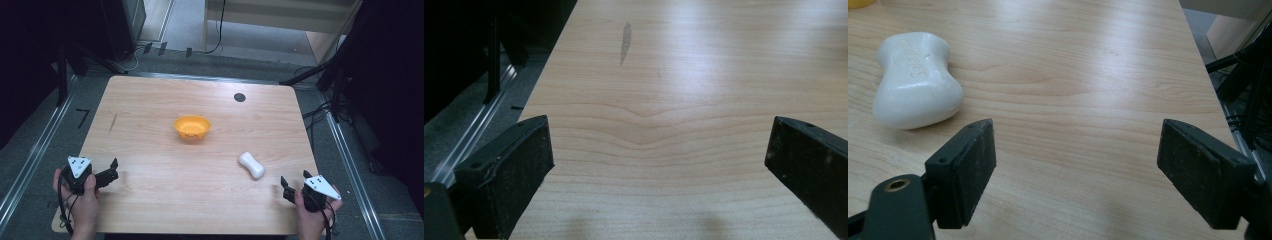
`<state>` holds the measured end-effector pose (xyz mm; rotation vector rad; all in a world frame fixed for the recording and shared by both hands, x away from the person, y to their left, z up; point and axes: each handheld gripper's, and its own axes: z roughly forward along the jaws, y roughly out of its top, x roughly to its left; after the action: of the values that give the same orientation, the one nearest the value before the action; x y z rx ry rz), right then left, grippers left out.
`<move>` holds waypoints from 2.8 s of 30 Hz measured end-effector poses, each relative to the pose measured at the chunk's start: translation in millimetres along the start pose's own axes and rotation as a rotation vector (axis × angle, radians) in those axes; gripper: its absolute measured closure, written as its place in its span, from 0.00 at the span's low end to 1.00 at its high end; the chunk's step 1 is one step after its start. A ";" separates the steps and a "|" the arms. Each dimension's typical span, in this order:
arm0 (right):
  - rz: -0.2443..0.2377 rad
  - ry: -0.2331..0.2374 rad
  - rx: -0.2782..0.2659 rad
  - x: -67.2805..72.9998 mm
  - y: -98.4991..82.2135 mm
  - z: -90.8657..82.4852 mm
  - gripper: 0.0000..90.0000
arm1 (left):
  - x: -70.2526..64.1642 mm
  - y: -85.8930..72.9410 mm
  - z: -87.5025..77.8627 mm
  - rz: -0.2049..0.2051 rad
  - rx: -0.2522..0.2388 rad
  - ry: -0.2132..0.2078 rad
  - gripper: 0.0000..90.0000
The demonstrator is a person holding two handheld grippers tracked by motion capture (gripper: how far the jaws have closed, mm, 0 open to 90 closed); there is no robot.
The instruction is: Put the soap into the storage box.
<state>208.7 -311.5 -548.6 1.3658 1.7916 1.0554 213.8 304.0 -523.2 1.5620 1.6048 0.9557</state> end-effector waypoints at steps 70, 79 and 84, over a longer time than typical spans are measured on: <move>-0.246 0.243 0.512 36.8 93.8 42.6 0.15 | -17.1 2.0 6.8 0.131 0.038 0.073 0.00; -0.255 0.251 0.549 42.7 102.3 50.1 0.16 | -16.2 2.3 7.1 0.118 0.043 0.071 0.00; -0.264 0.261 0.569 49.1 103.5 54.9 0.18 | -15.8 2.3 7.2 0.117 0.044 0.070 0.00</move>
<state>290.0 -238.2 -484.2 1.2845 2.5202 0.6232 221.8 288.5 -525.0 1.6843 1.6065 1.0545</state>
